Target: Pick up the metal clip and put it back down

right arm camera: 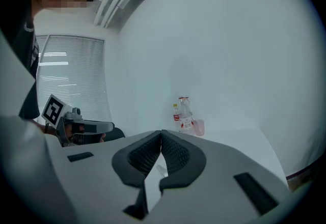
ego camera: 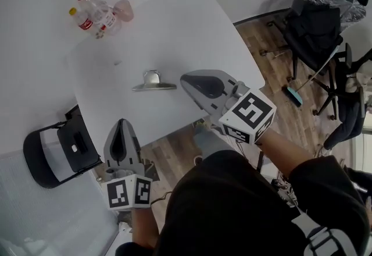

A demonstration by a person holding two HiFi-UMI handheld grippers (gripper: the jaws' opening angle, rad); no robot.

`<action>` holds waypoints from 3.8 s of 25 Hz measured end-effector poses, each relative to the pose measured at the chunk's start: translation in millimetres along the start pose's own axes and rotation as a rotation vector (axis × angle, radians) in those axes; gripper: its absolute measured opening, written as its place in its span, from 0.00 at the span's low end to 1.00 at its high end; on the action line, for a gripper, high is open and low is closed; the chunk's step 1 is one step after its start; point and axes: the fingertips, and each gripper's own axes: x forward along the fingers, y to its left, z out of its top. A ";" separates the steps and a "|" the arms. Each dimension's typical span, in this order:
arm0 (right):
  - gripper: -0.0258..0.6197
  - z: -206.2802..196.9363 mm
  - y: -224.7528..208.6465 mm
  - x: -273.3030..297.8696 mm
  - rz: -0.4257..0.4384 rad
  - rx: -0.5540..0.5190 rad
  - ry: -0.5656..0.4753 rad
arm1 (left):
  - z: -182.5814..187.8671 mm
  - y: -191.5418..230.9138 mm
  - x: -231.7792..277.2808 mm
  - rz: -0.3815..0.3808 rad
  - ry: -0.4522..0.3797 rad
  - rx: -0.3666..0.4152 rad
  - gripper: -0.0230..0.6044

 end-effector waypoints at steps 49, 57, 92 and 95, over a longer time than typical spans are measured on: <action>0.07 -47.1 -56.3 93.6 0.138 -0.021 0.206 | 2.4 63.3 70.9 0.108 0.034 -0.030 0.06; 0.10 -58.5 -52.7 117.8 0.168 -0.023 0.249 | -7.1 81.3 79.7 0.119 0.057 -0.049 0.06; 0.26 -141.0 -54.6 164.2 0.253 -0.027 0.503 | -31.0 118.6 99.5 0.129 0.118 -0.094 0.06; 0.26 -151.4 -54.6 167.7 0.260 -0.023 0.529 | -33.6 121.1 102.3 0.125 0.126 -0.094 0.06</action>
